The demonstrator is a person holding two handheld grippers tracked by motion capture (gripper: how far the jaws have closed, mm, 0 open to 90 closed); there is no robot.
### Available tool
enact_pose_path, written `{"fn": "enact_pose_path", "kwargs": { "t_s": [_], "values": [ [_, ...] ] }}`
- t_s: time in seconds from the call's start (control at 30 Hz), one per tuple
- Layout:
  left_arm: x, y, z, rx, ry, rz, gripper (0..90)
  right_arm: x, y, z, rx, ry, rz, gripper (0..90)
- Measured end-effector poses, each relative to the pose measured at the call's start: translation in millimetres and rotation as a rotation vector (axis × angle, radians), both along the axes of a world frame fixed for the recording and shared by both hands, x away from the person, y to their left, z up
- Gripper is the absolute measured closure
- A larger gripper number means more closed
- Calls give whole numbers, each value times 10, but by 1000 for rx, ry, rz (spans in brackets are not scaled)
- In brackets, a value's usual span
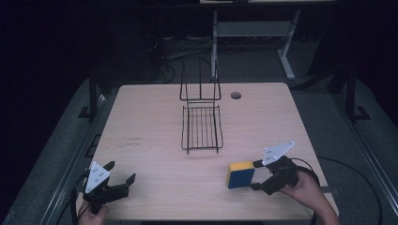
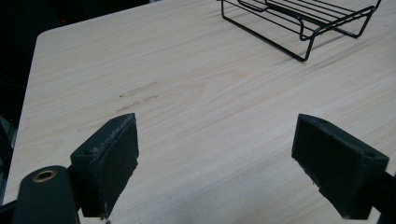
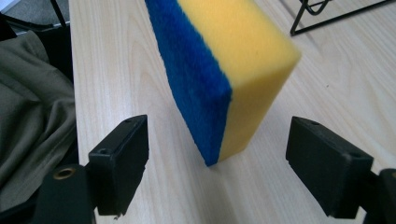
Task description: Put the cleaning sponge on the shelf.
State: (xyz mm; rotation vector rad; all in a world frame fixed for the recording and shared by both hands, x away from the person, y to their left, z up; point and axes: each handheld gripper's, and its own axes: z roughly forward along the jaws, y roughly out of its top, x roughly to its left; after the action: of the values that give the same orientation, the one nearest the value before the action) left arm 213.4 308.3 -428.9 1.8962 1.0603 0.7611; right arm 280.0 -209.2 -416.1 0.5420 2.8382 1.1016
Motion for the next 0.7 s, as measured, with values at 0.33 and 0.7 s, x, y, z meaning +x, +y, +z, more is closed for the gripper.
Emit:
{"fn": "enact_pose_path", "kwargs": {
  "t_s": [0.33,0.7],
  "values": [
    [-2,0,2,-1,-2,-1,141,115,119,-32,-18,16,18,209],
    [-3,3,4,-2,-3,-1,141,164,218,-39,-11,23,40,220]
  ]
}}
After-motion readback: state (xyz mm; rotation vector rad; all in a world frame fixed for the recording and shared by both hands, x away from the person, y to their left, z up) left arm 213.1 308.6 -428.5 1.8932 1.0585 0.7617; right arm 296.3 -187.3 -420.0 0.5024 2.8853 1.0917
